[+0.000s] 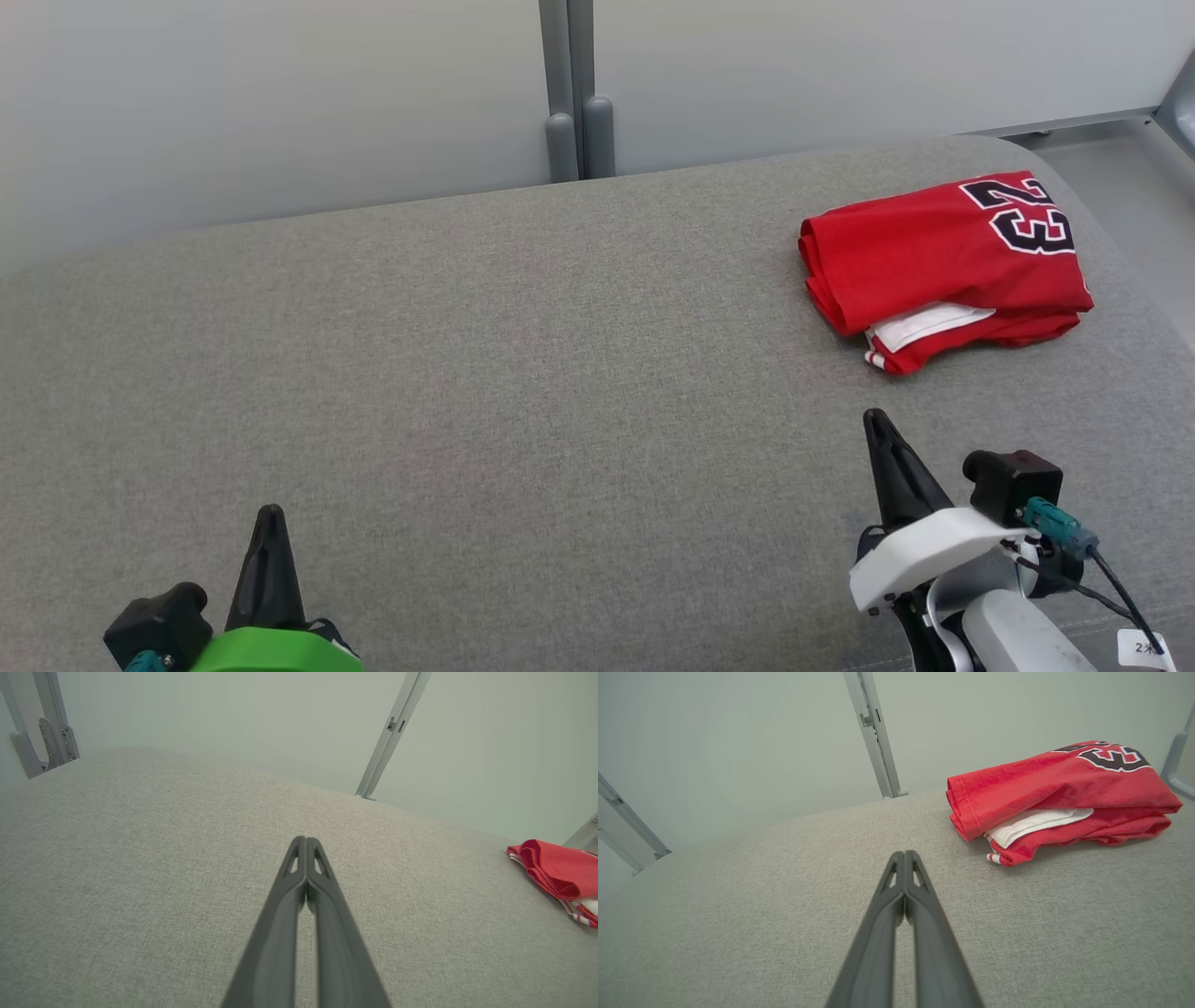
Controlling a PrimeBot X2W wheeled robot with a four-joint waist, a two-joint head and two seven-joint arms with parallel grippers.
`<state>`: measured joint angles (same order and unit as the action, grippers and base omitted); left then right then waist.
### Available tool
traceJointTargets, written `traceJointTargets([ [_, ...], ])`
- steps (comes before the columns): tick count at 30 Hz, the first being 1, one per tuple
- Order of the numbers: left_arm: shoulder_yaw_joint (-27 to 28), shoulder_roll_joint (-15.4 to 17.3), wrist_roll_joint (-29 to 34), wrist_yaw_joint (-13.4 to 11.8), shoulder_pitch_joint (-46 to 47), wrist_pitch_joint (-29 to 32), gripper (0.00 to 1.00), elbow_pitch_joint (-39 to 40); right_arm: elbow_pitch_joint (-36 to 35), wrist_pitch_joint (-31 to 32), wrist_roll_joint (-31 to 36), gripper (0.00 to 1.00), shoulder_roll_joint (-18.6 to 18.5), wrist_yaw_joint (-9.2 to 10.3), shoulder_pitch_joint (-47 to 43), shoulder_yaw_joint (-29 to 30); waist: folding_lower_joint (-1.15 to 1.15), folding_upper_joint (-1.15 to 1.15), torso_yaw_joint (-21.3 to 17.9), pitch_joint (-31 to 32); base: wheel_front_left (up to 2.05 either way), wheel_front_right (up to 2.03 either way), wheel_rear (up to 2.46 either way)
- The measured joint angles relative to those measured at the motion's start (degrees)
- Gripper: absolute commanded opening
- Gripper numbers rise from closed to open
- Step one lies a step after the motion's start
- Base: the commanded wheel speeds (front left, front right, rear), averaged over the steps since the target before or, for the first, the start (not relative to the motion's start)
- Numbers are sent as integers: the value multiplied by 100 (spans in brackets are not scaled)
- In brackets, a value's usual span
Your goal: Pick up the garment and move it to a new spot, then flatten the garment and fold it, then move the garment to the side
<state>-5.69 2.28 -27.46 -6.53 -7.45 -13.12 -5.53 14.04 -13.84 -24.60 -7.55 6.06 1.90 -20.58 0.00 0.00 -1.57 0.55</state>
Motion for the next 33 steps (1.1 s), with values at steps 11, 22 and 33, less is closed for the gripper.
traceJointTargets([
  [11, 82, 0, -866, 49, 3, 207, 0, 15, -83, 221, -937, 0, 36, -83, -2, 326, 0, 0, 20, -9, 0, 0, 0],
  [22, 191, 1, -1551, 104, 20, 408, 0, 14, -159, 427, -1666, 0, 59, -124, -1, 592, 0, 0, 37, -17, 0, 0, 0],
  [33, 281, 10, -2312, 208, 137, 606, 0, -8, -210, 622, -2483, 0, 74, -201, -1, 895, 0, 0, 55, -25, 0, 0, 0],
])
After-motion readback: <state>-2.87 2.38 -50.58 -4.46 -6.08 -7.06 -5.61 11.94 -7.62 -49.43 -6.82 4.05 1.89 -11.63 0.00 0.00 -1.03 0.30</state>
